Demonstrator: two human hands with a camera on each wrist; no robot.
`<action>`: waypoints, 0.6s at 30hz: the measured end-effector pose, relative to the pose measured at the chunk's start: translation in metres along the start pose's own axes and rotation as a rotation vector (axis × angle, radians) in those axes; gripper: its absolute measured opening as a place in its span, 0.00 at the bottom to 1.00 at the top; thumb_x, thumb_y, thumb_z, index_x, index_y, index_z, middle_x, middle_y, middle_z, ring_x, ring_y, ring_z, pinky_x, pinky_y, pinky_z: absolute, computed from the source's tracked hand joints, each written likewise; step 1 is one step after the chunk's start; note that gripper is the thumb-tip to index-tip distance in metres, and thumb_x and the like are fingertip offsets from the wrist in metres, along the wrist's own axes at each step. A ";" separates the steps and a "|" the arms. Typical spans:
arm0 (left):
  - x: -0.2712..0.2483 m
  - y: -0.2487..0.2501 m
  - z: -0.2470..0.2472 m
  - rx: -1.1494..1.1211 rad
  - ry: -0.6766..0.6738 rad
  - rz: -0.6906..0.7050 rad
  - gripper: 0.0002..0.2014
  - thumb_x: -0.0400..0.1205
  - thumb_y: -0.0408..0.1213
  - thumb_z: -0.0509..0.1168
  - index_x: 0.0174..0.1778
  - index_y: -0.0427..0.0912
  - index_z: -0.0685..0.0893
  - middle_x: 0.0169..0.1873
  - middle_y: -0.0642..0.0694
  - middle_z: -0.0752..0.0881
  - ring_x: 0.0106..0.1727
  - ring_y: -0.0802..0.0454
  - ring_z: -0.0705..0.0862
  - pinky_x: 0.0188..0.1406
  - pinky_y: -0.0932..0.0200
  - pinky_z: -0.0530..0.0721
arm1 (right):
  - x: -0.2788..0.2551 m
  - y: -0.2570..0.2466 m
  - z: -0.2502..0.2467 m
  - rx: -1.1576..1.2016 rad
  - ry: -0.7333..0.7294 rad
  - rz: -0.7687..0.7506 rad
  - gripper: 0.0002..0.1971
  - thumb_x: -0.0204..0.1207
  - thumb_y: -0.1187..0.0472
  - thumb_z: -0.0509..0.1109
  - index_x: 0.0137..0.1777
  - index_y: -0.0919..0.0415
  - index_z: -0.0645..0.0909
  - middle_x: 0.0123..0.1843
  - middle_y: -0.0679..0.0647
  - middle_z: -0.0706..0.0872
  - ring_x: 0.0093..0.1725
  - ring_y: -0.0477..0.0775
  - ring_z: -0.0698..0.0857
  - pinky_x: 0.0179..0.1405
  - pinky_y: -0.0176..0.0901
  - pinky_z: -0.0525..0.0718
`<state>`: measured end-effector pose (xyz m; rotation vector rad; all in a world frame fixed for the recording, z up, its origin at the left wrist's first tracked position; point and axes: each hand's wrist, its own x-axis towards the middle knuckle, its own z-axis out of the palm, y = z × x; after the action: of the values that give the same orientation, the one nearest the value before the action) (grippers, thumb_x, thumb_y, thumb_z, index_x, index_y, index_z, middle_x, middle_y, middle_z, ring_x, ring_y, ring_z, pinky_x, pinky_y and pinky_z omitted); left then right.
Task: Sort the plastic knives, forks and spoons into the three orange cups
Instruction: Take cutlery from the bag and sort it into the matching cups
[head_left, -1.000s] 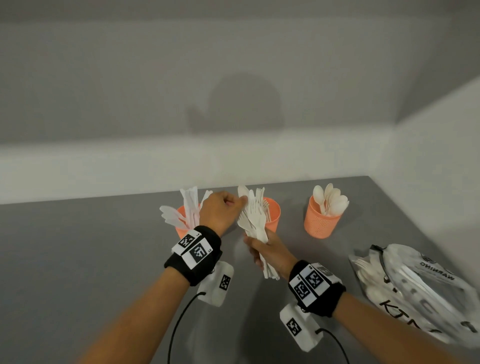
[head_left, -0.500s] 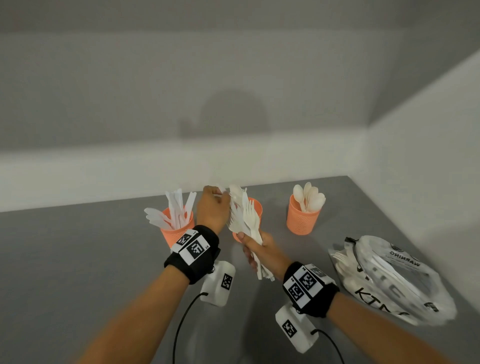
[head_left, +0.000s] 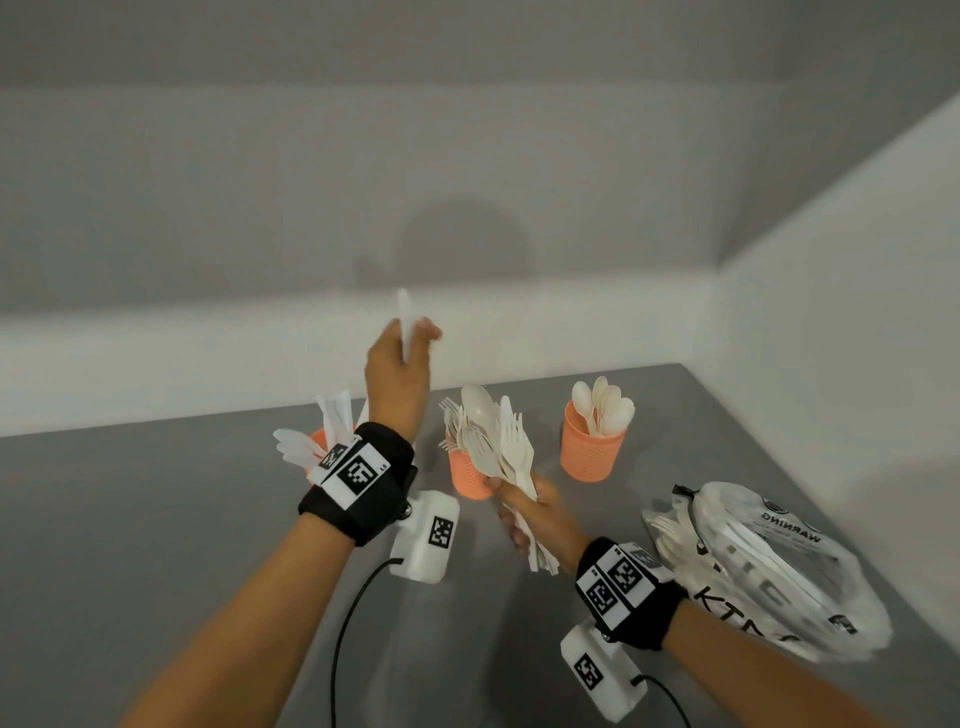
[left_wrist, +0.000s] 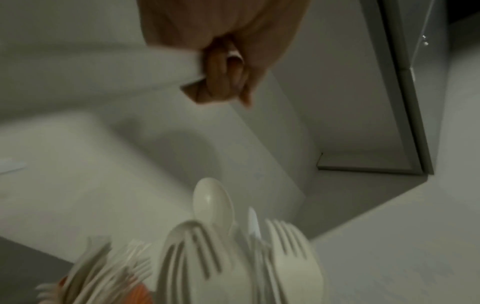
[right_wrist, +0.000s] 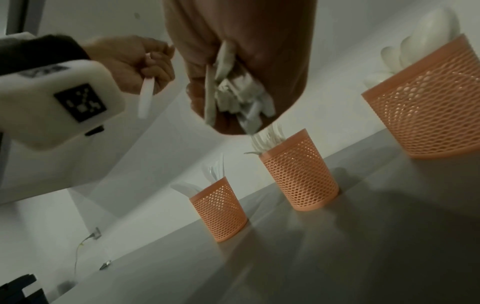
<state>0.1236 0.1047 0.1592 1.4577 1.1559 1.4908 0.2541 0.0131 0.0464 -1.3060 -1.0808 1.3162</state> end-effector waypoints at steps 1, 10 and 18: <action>-0.003 -0.005 0.002 0.086 -0.107 -0.032 0.10 0.83 0.35 0.60 0.37 0.44 0.82 0.34 0.51 0.82 0.29 0.60 0.77 0.30 0.65 0.75 | 0.001 -0.001 -0.001 0.033 -0.012 0.016 0.05 0.81 0.55 0.64 0.53 0.52 0.77 0.23 0.50 0.72 0.15 0.44 0.69 0.14 0.33 0.70; -0.018 -0.021 0.013 0.412 -0.216 0.060 0.13 0.82 0.42 0.63 0.61 0.46 0.79 0.41 0.44 0.81 0.40 0.50 0.78 0.40 0.62 0.73 | 0.001 -0.010 -0.002 0.131 -0.095 0.063 0.07 0.81 0.56 0.63 0.55 0.58 0.77 0.21 0.50 0.73 0.13 0.43 0.67 0.14 0.32 0.69; -0.028 -0.030 0.013 0.562 -0.412 0.090 0.15 0.83 0.40 0.60 0.31 0.40 0.79 0.33 0.50 0.69 0.38 0.49 0.75 0.36 0.62 0.68 | 0.003 -0.012 -0.007 0.080 -0.087 0.044 0.04 0.81 0.57 0.65 0.46 0.57 0.76 0.22 0.50 0.74 0.14 0.44 0.69 0.15 0.32 0.71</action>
<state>0.1362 0.0895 0.1210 2.0958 1.3123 0.8772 0.2618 0.0175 0.0577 -1.2298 -1.0530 1.4461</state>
